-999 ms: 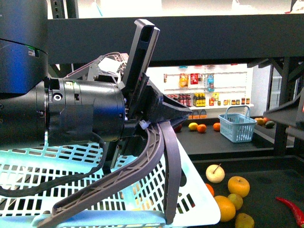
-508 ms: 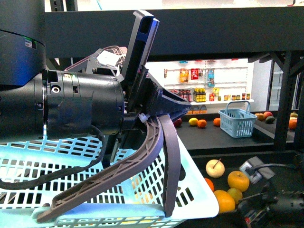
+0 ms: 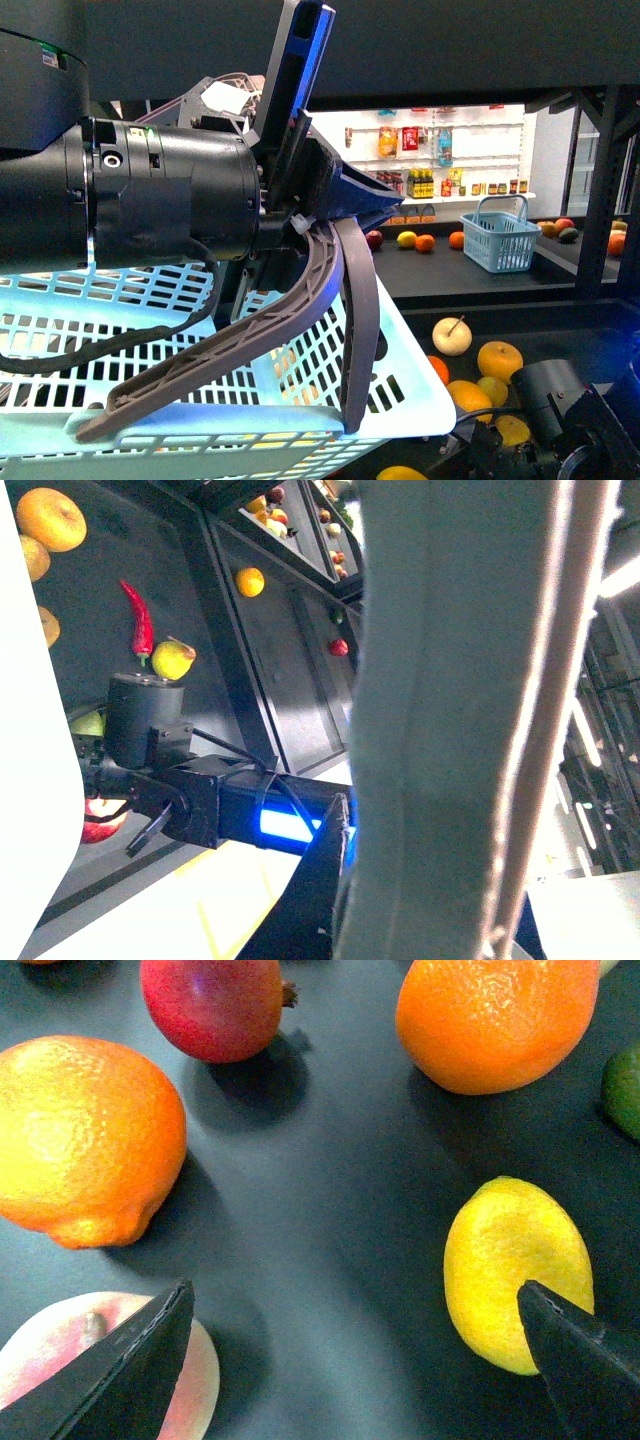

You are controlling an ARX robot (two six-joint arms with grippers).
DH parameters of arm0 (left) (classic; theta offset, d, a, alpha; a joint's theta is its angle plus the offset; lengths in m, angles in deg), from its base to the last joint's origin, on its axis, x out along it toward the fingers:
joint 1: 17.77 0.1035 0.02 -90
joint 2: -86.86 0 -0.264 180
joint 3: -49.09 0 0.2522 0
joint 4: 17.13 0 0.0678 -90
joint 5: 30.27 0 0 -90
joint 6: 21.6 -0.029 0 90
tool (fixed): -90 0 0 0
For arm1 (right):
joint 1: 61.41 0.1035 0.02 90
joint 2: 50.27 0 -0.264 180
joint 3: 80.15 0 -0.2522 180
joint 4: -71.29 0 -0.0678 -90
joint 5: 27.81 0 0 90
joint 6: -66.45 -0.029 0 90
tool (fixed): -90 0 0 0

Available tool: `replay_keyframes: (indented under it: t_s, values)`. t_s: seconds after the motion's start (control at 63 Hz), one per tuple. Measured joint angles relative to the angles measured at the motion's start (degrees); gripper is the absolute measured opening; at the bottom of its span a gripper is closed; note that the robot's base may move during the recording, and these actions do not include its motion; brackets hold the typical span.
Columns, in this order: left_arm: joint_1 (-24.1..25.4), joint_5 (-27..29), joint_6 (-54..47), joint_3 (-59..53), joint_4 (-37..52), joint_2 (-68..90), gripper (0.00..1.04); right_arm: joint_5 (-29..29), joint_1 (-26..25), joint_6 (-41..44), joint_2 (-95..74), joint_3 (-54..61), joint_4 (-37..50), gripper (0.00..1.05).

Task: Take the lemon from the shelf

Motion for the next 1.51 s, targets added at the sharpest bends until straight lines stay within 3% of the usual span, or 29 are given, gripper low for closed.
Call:
replay_keyframes:
  t_s: [0.65, 1.507]
  values:
    - [0.0, 0.0, 0.0, 0.0, 0.0, 0.0, 0.07, 4.3, 0.7, -0.2, -12.3, -16.7, -1.3, 0.97]
    - [0.0, 0.0, 0.0, 0.0, 0.0, 0.0, 0.07, 9.0, -1.6, -0.3, -20.8, -25.5, -0.8, 0.97]
